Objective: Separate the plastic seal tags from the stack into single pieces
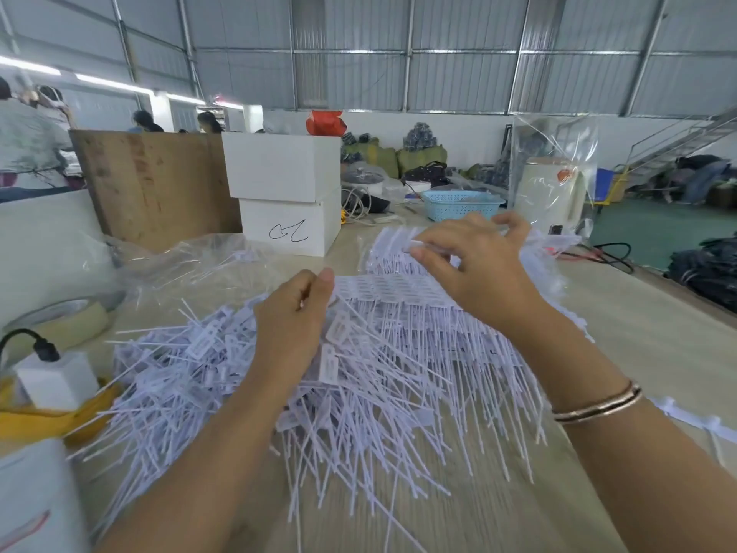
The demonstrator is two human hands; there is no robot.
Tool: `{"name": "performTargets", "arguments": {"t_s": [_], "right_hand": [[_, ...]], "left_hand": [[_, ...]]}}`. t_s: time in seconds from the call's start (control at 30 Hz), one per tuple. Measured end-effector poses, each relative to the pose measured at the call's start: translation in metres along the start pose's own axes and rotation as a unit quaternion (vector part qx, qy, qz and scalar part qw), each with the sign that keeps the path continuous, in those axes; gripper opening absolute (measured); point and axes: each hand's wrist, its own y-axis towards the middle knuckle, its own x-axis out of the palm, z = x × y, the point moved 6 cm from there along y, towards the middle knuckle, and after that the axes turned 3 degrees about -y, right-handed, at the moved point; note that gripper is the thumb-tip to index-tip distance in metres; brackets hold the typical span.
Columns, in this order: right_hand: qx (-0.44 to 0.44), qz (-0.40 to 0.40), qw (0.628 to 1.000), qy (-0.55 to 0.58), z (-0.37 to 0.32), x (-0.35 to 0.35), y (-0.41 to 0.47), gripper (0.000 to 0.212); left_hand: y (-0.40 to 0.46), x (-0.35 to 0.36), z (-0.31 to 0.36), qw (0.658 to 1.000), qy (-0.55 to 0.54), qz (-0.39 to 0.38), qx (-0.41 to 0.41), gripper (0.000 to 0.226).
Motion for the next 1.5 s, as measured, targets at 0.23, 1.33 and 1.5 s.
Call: {"name": "performTargets", "arguments": {"t_s": [0.23, 1.33, 1.5], "right_hand": [[-0.06, -0.1, 0.992, -0.044, -0.021, 0.018, -0.006, 0.012], [-0.072, -0.019, 0.996, 0.056, -0.02, -0.001, -0.003, 0.022], [-0.083, -0.014, 0.994, 0.063, -0.022, 0.002, -0.003, 0.02]], "left_hand": [[-0.003, 0.01, -0.004, 0.923, 0.381, 0.006, 0.056, 0.047], [0.011, 0.047, 0.039, 0.969, -0.198, -0.145, -0.013, 0.038], [0.009, 0.053, 0.034, 0.964, -0.234, -0.125, -0.036, 0.04]]}}
